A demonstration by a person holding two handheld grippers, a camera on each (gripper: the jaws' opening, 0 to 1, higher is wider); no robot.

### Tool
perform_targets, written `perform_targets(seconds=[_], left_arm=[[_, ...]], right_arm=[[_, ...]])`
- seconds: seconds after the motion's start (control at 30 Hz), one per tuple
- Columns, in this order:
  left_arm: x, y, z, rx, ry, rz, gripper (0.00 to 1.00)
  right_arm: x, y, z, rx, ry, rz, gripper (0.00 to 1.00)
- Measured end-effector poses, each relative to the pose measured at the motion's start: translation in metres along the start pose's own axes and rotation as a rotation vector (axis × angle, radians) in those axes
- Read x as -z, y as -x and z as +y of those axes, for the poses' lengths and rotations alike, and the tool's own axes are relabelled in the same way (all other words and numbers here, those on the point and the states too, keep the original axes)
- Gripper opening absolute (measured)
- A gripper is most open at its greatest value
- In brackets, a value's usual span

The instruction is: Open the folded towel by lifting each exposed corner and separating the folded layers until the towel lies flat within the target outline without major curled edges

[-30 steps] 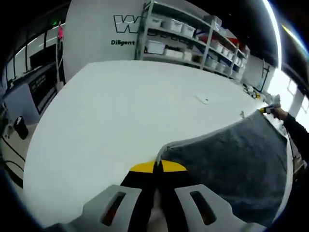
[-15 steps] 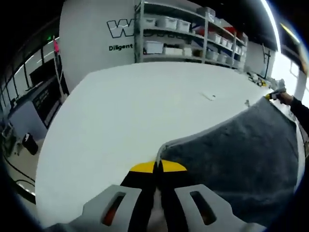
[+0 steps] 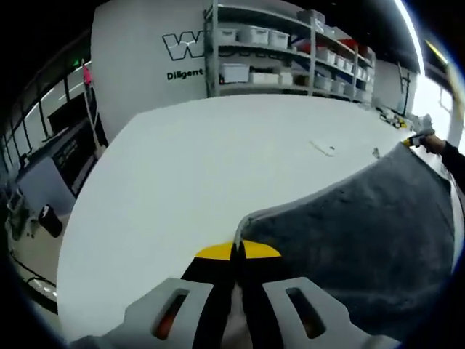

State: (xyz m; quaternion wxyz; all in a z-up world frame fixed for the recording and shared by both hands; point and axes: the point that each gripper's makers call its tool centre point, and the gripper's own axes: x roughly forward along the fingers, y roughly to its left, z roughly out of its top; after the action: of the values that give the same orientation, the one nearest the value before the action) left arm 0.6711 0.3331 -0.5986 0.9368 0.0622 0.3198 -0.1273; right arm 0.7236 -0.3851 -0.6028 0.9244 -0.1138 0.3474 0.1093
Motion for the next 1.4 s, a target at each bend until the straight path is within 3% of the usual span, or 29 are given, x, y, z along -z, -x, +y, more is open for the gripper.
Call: perform_targets(seconds=[0.17,0.3,0.4,0.47,0.6,0.97,1.1,1.17,1.2,1.23,1.27,1.3,1.33,1.37,1.4], left_arm=[[-0.004,-0.006,0.009,-0.016,-0.012,-0.003,0.0],[-0.008,-0.012,0.016,-0.031,-0.002,-0.018,0.0],[-0.011,-0.014,0.018,-0.035,-0.017,-0.013,0.0],[-0.011,-0.014,0.019,-0.042,-0.029,-0.017,0.0],[-0.012,-0.015,0.021,-0.063,-0.046,-0.035,0.0],[-0.012,-0.015,0.021,-0.011,0.057,-0.058,0.0],[-0.011,-0.013,0.012,0.021,0.098,-0.07,0.02],[-0.011,-0.011,0.01,0.018,0.107,-0.069,0.23],[-0.014,-0.009,0.014,-0.016,0.102,-0.084,0.41],[-0.021,-0.008,0.017,-0.038,0.067,-0.128,0.69],[-0.028,-0.004,0.019,-0.064,0.052,-0.169,0.87],[-0.035,0.0,0.021,-0.078,0.041,-0.2,1.0],[-0.04,0.008,0.021,-0.088,0.029,-0.213,0.99],[-0.044,0.013,0.022,-0.098,0.038,-0.224,1.0],[-0.05,0.022,0.023,-0.101,0.04,-0.238,1.0]], right_arm=[[-0.003,-0.002,0.003,0.035,0.049,-0.01,0.0],[-0.005,-0.004,0.002,0.008,-0.028,-0.022,0.0],[-0.005,-0.004,0.004,0.005,-0.029,-0.023,0.0],[-0.005,-0.004,0.005,0.016,0.014,-0.026,0.0],[-0.004,-0.003,0.006,0.022,-0.009,-0.052,0.0],[-0.006,-0.003,0.01,0.012,-0.002,-0.046,0.0],[-0.007,-0.004,0.01,0.012,0.01,-0.037,0.02],[-0.013,-0.006,0.013,-0.029,-0.017,-0.072,0.14],[-0.015,-0.005,0.006,0.004,-0.048,-0.072,0.27],[-0.016,-0.004,0.001,0.028,-0.048,-0.075,0.48],[-0.021,-0.001,0.001,0.023,-0.033,-0.093,0.63],[-0.031,0.002,0.002,0.02,-0.049,-0.139,0.78],[-0.039,0.008,0.002,0.025,-0.081,-0.171,1.0],[-0.043,0.012,0.0,0.037,-0.099,-0.185,0.97],[-0.049,0.023,-0.006,0.069,-0.104,-0.19,0.99]])
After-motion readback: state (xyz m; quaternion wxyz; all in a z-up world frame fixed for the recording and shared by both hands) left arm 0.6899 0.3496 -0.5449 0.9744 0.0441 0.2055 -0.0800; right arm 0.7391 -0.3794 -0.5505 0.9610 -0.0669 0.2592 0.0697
